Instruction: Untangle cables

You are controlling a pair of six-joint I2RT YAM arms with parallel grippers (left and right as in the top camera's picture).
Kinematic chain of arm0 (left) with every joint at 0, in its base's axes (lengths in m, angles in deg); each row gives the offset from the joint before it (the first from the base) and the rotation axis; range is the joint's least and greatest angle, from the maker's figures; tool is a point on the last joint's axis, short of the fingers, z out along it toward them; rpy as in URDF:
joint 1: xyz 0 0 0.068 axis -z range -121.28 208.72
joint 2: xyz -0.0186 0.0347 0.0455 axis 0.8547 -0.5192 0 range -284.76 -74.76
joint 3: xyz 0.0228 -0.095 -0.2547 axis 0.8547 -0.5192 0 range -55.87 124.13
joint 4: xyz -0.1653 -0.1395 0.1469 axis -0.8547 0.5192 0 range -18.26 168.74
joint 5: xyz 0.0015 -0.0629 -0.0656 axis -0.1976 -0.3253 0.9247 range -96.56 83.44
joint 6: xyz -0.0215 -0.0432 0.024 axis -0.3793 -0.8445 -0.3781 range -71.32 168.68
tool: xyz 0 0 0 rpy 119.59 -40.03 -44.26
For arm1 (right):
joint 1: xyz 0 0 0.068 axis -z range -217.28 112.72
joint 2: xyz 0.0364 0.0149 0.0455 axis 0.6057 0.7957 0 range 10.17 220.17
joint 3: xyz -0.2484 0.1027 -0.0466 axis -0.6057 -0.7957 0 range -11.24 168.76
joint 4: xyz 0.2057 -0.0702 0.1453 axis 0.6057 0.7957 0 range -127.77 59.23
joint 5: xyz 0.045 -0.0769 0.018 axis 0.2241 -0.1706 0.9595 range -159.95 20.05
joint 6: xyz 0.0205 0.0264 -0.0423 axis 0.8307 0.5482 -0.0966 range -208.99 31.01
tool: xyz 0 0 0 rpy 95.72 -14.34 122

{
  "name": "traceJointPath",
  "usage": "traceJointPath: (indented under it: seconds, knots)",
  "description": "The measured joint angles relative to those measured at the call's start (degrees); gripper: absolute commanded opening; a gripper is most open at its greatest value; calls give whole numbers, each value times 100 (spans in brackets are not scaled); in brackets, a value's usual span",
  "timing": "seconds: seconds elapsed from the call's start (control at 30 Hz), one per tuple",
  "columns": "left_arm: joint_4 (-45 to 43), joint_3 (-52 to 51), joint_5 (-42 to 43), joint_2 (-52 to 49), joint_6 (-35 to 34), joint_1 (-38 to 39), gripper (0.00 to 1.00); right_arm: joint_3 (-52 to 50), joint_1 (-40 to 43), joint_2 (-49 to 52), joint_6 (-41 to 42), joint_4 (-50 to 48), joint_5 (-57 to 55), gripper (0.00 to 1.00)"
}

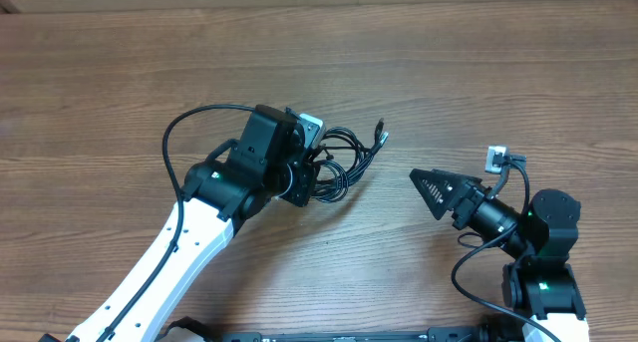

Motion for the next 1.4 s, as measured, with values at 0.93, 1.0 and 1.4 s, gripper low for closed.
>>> traceJointPath:
  seconds: [0.93,1.0,1.4]
  knots:
    - [0,0,0,0,-31,0,4,0,0,0,0,0,0,100]
    - [0,0,0,0,-31,0,4,0,0,0,-2,-2,-2,100]
    - [-186,0,0,-466,-55,0,4,0,0,0,2,0,0,100]
